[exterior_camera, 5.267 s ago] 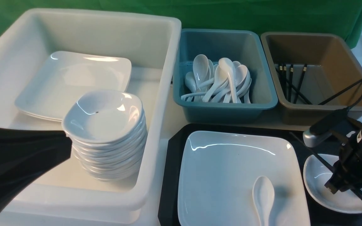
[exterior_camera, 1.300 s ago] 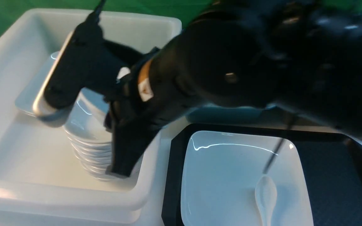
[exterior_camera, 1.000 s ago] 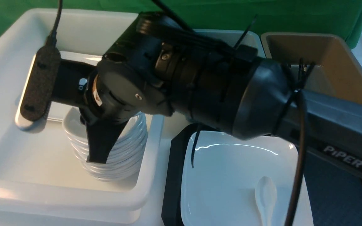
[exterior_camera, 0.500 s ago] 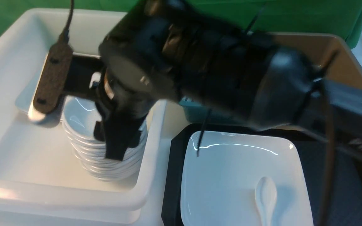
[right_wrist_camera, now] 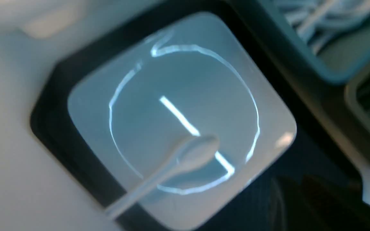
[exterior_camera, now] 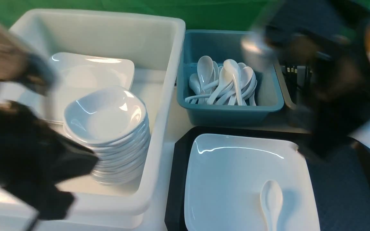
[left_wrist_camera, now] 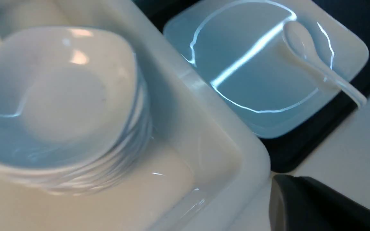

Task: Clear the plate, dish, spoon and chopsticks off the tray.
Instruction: Use the right arm to grab a soup spoon from the plate

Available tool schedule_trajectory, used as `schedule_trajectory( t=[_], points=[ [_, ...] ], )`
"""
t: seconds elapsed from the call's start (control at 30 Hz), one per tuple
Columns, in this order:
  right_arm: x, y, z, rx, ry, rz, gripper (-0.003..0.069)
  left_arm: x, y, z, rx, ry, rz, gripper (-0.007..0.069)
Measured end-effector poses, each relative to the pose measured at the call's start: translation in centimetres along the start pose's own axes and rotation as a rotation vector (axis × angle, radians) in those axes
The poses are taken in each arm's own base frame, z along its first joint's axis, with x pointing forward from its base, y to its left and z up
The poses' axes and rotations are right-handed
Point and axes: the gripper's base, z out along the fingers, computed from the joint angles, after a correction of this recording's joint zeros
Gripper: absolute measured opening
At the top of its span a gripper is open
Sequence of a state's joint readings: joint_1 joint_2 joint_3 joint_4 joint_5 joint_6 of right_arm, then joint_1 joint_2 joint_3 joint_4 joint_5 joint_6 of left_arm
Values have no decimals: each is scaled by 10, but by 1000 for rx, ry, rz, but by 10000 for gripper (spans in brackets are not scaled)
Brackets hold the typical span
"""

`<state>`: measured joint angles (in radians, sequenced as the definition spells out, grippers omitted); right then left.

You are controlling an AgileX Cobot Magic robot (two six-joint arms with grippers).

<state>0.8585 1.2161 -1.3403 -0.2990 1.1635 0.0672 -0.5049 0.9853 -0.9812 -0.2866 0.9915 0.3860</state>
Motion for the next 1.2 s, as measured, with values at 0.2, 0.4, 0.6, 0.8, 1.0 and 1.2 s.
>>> schedule_trajectory(
  t=[0.2,0.4,0.6,0.8,1.0,1.2],
  points=[
    [88,-3,3,15,9,173,94,-34,-20,100,152,125,-14,21],
    [133,-4,-7,15,-49,231,103,-63,-83,175,201,231,-44,22],
    [161,-12,-33,40,-197,251,113,-80,-121,230,206,306,-114,94],
    [178,-16,-47,57,-281,192,129,-75,-125,269,177,444,-164,311],
    [182,-17,-49,61,-294,178,133,-75,-122,283,157,427,-211,477],
    [182,-17,-49,62,-294,175,137,-67,-119,301,122,443,-186,472]
  ],
)
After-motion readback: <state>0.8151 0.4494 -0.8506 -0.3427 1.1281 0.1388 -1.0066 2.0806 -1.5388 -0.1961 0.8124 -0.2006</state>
